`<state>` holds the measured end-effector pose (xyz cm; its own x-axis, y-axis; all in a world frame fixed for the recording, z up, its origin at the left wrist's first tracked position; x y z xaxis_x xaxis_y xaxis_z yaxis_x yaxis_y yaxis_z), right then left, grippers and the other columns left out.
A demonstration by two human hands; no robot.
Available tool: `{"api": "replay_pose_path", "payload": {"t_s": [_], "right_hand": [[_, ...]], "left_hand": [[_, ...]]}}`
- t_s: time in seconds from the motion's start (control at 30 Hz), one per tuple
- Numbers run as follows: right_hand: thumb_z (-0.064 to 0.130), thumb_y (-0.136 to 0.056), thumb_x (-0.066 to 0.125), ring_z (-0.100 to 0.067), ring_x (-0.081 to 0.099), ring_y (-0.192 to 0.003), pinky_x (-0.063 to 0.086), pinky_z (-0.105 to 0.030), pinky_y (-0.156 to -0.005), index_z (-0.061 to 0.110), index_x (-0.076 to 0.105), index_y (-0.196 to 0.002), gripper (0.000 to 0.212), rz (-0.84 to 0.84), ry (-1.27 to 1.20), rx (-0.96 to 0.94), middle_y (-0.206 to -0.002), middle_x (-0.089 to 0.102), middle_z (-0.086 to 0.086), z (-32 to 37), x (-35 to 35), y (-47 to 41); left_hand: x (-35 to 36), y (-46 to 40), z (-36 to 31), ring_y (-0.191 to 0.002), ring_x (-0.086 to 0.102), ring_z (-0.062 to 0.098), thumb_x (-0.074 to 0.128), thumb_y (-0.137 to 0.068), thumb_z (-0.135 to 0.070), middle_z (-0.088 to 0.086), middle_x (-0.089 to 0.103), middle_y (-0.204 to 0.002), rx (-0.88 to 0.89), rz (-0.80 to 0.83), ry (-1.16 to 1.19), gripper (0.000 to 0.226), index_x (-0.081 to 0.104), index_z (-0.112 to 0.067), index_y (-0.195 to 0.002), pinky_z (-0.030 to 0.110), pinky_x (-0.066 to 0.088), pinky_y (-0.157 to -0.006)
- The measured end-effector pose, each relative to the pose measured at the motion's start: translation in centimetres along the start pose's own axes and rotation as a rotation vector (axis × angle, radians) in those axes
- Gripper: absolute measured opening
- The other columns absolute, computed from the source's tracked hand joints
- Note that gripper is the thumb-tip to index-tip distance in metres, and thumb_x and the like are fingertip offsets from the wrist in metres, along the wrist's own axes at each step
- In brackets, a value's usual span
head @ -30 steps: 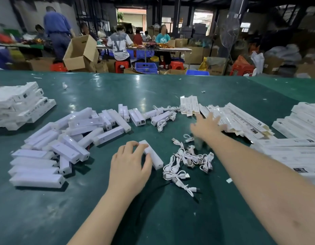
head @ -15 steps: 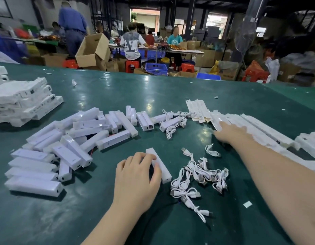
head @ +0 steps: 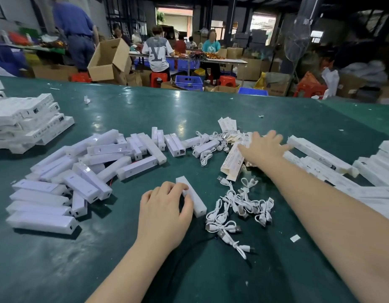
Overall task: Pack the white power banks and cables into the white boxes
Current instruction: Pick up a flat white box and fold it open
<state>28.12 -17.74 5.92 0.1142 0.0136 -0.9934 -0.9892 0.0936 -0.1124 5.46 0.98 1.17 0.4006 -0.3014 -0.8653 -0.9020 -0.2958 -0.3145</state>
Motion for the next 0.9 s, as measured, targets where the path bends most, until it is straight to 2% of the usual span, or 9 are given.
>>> {"api": "replay_pose_path", "payload": {"t_s": [0.1, 0.2, 0.27, 0.37, 0.53, 0.6, 0.7, 0.77, 0.9], "right_hand": [[0.081, -0.080, 0.033, -0.051, 0.011, -0.143, 0.008, -0.076, -0.108, 0.036, 0.022, -0.150, 0.084, 0.150, -0.056, 0.193, -0.157, 0.015, -0.024, -5.3, 2.2, -1.4], [0.086, -0.078, 0.027, -0.044, 0.030, -0.139, 0.027, -0.060, -0.111, 0.033, 0.015, -0.153, 0.093, 0.298, -0.068, 0.211, -0.153, 0.035, -0.017, -9.1, 4.1, -2.0], [0.070, -0.086, 0.032, -0.039, 0.043, -0.129, 0.037, -0.050, -0.104, 0.025, 0.028, -0.148, 0.077, 0.287, -0.019, 0.157, -0.140, 0.049, -0.015, -8.9, 3.6, -2.1], [0.027, -0.087, 0.049, -0.036, 0.055, -0.104, 0.046, -0.036, -0.085, 0.009, 0.048, -0.132, 0.048, 0.281, 0.061, 0.083, -0.117, 0.059, -0.016, -6.7, 1.9, -1.7], [0.012, -0.098, 0.045, -0.037, 0.053, -0.119, 0.044, -0.039, -0.100, -0.003, 0.047, -0.137, 0.042, 0.433, 0.067, -0.058, -0.138, 0.051, -0.020, -2.8, 0.3, 0.5], [0.015, -0.096, 0.038, -0.033, 0.054, -0.115, 0.047, -0.038, -0.098, 0.004, 0.045, -0.138, 0.044, 0.367, 0.075, -0.052, -0.134, 0.053, -0.016, -2.2, -1.2, 1.4], [0.035, -0.097, 0.041, -0.029, 0.053, -0.091, 0.042, -0.032, -0.074, 0.013, 0.052, -0.108, 0.027, 0.122, -0.027, -0.111, -0.091, 0.052, -0.004, -1.4, -3.3, 3.3], [0.050, -0.098, 0.041, -0.028, 0.050, -0.083, 0.037, -0.033, -0.068, 0.015, 0.045, -0.090, 0.036, -0.013, -0.190, -0.172, -0.081, 0.048, -0.002, -0.8, -4.5, 5.8], [0.066, -0.092, 0.041, -0.015, 0.056, -0.060, 0.036, -0.028, -0.051, 0.021, 0.050, -0.079, 0.047, 0.053, -0.588, -0.345, -0.071, 0.059, 0.004, -0.2, -4.6, 12.6]], "left_hand": [[0.0, 0.0, 0.1, -0.109, 0.048, 0.008, 0.029, -0.096, -0.040, -0.018, 0.051, -0.119, -0.006, 0.010, 0.006, 0.036, 0.054, -0.037, -0.122, 0.023, 0.017, -0.099], [0.1, 0.1, 0.0, -0.111, 0.048, 0.008, 0.027, -0.096, -0.041, -0.019, 0.051, -0.119, 0.001, 0.014, 0.007, 0.037, 0.053, -0.037, -0.123, 0.024, 0.017, -0.100], [0.1, 0.1, 0.0, -0.110, 0.049, 0.008, 0.028, -0.096, -0.041, -0.018, 0.052, -0.119, 0.001, 0.009, 0.010, 0.037, 0.053, -0.037, -0.123, 0.025, 0.017, -0.101], [0.1, 0.0, 0.0, -0.110, 0.049, 0.008, 0.028, -0.097, -0.041, -0.018, 0.052, -0.119, -0.008, 0.009, 0.012, 0.036, 0.053, -0.037, -0.123, 0.025, 0.016, -0.100], [-0.1, 0.0, 0.0, -0.110, 0.049, 0.009, 0.028, -0.097, -0.040, -0.018, 0.052, -0.120, -0.002, 0.003, 0.019, 0.037, 0.053, -0.037, -0.124, 0.025, 0.017, -0.100], [-0.2, 0.1, 0.0, -0.110, 0.049, 0.009, 0.029, -0.098, -0.039, -0.017, 0.052, -0.120, -0.001, -0.003, 0.026, 0.036, 0.053, -0.036, -0.124, 0.026, 0.018, -0.100], [-0.2, 0.1, 0.0, -0.111, 0.049, 0.010, 0.030, -0.098, -0.037, -0.016, 0.053, -0.120, 0.002, -0.012, 0.031, 0.034, 0.054, -0.035, -0.122, 0.026, 0.018, -0.100], [-0.2, 0.0, 0.0, -0.111, 0.048, 0.011, 0.032, -0.098, -0.037, -0.015, 0.053, -0.120, 0.001, -0.014, 0.032, 0.033, 0.056, -0.034, -0.120, 0.026, 0.018, -0.100], [-0.8, 0.1, -0.4, -0.109, 0.049, 0.011, 0.043, -0.097, -0.037, -0.013, 0.055, -0.116, 0.047, -0.085, 0.123, 0.026, 0.062, -0.027, -0.112, 0.023, 0.019, -0.099]]}}
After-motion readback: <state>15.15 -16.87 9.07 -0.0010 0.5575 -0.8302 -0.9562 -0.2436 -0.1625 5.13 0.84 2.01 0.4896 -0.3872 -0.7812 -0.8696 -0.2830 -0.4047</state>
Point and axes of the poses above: each hand's wrist, its own y-axis away from the middle knuckle, its own x-axis out of the palm, z = x × y, the point moved 4 cm from there along -y, towards the middle knuckle
